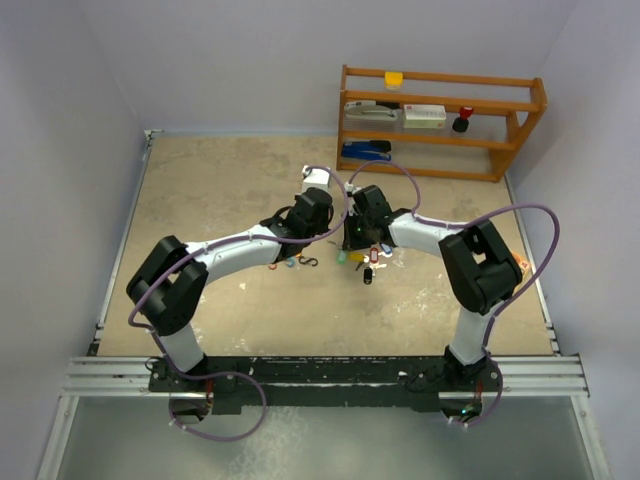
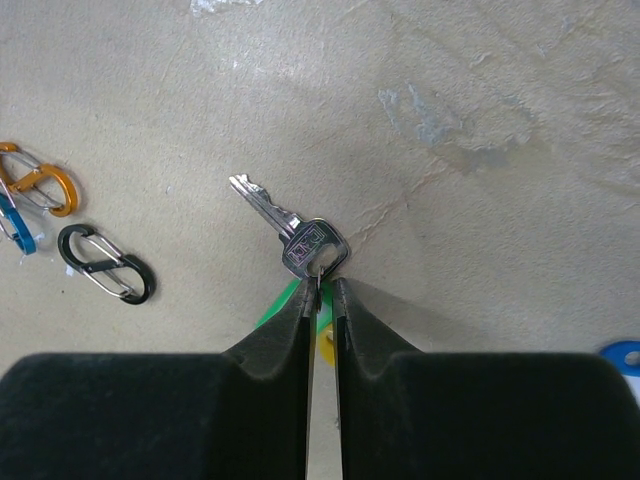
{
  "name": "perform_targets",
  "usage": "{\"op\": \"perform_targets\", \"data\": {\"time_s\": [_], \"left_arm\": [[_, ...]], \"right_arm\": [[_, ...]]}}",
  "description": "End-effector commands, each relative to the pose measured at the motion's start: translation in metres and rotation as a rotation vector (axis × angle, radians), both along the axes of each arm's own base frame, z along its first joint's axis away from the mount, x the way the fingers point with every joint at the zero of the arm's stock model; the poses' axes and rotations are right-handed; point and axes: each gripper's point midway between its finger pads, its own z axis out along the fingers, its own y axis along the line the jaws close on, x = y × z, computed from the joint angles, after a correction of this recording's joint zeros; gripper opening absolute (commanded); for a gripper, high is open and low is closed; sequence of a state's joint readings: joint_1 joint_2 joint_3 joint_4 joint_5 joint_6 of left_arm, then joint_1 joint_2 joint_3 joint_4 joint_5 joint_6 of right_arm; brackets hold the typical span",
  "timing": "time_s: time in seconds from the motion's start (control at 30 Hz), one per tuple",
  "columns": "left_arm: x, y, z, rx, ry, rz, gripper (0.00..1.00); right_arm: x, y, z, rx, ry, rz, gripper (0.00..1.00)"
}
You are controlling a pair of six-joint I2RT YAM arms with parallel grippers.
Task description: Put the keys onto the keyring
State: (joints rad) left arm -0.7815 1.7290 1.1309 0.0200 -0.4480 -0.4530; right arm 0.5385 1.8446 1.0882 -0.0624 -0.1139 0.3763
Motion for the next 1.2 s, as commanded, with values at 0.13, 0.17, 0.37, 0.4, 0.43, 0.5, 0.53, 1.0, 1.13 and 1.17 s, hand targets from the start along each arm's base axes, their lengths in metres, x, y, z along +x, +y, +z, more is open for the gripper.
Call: {"op": "perform_targets", "data": {"time_s": [0.13,0.17,0.37,0.4,0.43,0.5,0.53,1.0,1.13,1.17], "left_arm": [[0.002,-0.004,0.026,-0.053,-0.055,0.006,0.0],[0.002,-0.004,0.026,-0.053,-0.055,0.005,0.0],[0.001,-0.003,0.024,-0.052,-0.051,0.006,0.0],[0.001,-0.003,0.023,-0.052,-0.051,0.006,0.0],[0.002,-0.003,0.024,-0.054,-0.052,0.008,0.0],[0.001,-0.003,0.024,-0.052,-0.05,0.007,0.0],[0.001,-0.003,0.024,-0.052,-0.051,0.008,0.0],[0.002,-0.007,0.024,-0.062,-0.046,-0.008,0.0],[0.002,-0.015,0.027,-0.079,-0.04,-0.032,0.0],[0.002,-0.018,0.027,-0.082,-0.037,-0.041,0.0]], "right_arm": [[0.0,-0.003,0.019,0.001,-0.046,-0.015,0.15],[0.0,-0.003,0.019,0.001,-0.046,-0.014,0.15],[0.0,-0.003,0.019,0.003,-0.046,-0.013,0.15],[0.0,-0.003,0.018,0.003,-0.045,-0.013,0.14],[0.0,-0.003,0.019,0.003,-0.047,-0.014,0.14],[0.0,-0.003,0.018,0.001,-0.047,-0.014,0.14],[0.0,-0.003,0.018,0.002,-0.046,-0.014,0.13],[0.007,-0.004,0.048,0.026,-0.165,0.001,0.0],[0.011,-0.006,0.067,0.03,-0.243,0.032,0.0],[0.011,-0.005,0.072,0.036,-0.261,0.039,0.0]]}}
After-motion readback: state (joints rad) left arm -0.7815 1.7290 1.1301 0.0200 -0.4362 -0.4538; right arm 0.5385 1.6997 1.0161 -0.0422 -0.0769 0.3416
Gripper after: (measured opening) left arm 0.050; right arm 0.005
